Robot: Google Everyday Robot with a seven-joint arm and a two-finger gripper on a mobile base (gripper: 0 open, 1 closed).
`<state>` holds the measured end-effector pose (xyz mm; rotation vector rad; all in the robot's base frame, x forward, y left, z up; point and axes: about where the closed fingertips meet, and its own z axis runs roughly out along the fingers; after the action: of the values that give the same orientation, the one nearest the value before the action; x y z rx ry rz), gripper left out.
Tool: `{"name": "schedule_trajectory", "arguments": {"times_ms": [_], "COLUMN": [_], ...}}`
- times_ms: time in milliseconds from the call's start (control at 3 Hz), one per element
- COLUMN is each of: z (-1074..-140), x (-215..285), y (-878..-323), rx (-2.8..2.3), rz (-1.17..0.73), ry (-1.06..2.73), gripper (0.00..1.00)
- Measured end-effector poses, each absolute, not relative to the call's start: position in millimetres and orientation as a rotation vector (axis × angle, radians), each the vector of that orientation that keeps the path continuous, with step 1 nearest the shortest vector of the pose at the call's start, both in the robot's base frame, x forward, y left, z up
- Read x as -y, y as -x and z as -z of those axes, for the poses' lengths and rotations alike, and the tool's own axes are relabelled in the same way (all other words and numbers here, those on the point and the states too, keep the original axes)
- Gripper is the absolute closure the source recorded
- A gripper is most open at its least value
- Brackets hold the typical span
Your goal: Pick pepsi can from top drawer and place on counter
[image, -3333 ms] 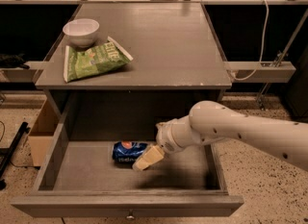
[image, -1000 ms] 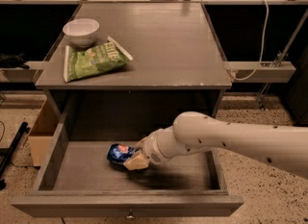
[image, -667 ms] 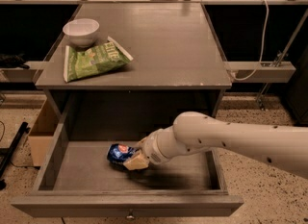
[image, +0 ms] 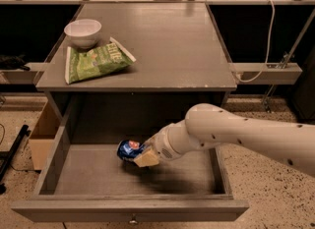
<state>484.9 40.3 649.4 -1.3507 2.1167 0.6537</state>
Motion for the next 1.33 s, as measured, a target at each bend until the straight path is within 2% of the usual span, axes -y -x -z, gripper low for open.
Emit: {"name": "schedule_trajectory", "arguments": {"times_ms": [667,1333], "z": [-738.8,-805.9], "x": [5.0,16.9], "y": [-497.6,-497.0], "rx": [-2.132,-2.076], "rz": [-0.489,-0.379], "ry": [1.302,1.311], "gripper": [1.0,1.0]}}
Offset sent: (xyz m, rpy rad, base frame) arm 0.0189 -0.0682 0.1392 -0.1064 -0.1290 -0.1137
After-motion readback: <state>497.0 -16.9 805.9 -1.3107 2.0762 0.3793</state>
